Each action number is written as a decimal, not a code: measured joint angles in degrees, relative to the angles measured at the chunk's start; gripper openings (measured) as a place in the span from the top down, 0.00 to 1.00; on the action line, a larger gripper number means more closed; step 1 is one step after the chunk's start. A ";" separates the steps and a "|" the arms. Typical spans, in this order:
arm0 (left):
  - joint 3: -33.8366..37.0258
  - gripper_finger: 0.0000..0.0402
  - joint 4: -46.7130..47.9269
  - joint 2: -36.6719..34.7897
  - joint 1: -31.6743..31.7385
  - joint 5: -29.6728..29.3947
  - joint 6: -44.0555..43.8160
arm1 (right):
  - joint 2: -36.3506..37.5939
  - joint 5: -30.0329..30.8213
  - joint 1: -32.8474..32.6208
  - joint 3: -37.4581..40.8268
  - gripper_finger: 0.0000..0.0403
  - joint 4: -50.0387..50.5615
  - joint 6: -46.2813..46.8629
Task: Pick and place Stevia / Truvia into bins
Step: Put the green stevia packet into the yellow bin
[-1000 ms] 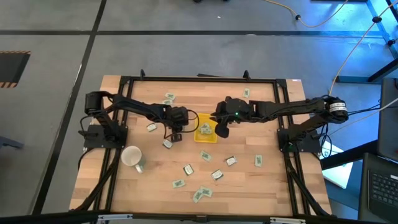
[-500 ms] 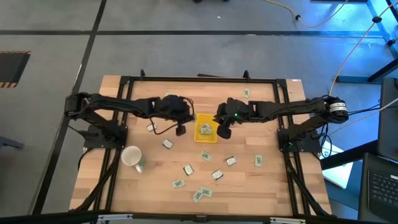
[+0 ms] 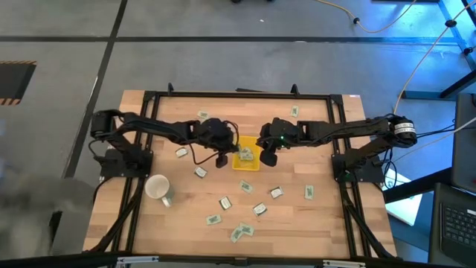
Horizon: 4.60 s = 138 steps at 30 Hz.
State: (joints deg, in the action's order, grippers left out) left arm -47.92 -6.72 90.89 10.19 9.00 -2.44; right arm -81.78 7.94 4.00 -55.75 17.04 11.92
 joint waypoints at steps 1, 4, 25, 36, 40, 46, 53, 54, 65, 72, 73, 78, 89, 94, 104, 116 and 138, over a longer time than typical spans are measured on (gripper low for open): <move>0.00 0.99 0.10 0.47 -0.11 -0.01 0.01 | 0.00 0.00 -0.01 0.00 0.80 0.00 0.02; 0.00 0.99 -0.57 1.64 -0.55 0.04 0.04 | 0.00 0.00 -0.01 0.00 0.80 0.00 0.44; -3.37 0.96 -3.60 10.62 -1.44 2.53 0.15 | 0.00 0.02 0.01 0.00 0.80 0.30 2.86; -3.45 0.86 -1.51 8.39 -0.57 2.55 0.17 | 0.02 0.02 -0.01 0.00 0.80 1.29 2.80; -3.39 0.86 4.01 4.34 -0.24 2.57 3.11 | 0.02 0.02 0.01 0.00 0.80 1.52 2.56; -3.39 0.87 15.05 -3.69 -2.14 2.66 10.54 | 0.02 0.02 0.01 0.00 0.80 1.60 1.92; -3.41 0.85 32.86 -9.21 -5.06 1.93 11.79 | 0.02 0.02 0.00 0.00 0.80 1.55 1.16; -3.40 0.86 36.24 -9.36 -5.32 1.32 10.75 | 0.02 0.02 0.01 0.00 0.80 1.55 1.13; -2.17 0.86 47.14 -5.18 -10.75 -5.07 11.07 | 0.02 0.02 0.01 0.00 0.80 0.75 0.92; -2.10 0.86 45.77 1.67 -11.40 -5.03 10.73 | 0.02 0.02 0.01 0.00 0.80 0.76 1.03; -2.08 0.86 45.46 2.59 -11.40 -5.04 10.71 | 0.02 0.02 0.01 0.00 0.80 0.77 1.01; -2.29 0.85 44.88 5.85 -11.40 -5.12 10.64 | 0.02 0.02 0.01 0.02 0.80 0.83 1.05; -2.25 0.94 44.13 6.36 -11.45 -7.60 10.56 | 0.02 0.04 0.01 0.00 0.80 0.92 0.96; -2.56 0.99 44.52 6.22 -11.42 -7.62 10.56 | 0.02 0.04 0.01 0.00 0.80 0.92 0.93; -7.55 0.99 46.71 -1.73 -8.73 -8.45 10.67 | 0.02 0.02 0.01 0.00 0.80 1.38 1.03; -9.21 0.99 11.78 -2.63 -4.42 -4.03 13.51 | 0.02 0.02 -0.01 0.02 0.80 1.27 1.07; -9.20 0.87 6.97 10.15 -3.97 -4.91 10.60 | 0.02 -0.11 -1.91 0.02 0.80 0.44 1.46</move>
State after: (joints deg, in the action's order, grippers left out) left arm -57.12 0.25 101.04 6.22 4.10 8.16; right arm -81.76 7.84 2.09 -55.72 17.48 13.39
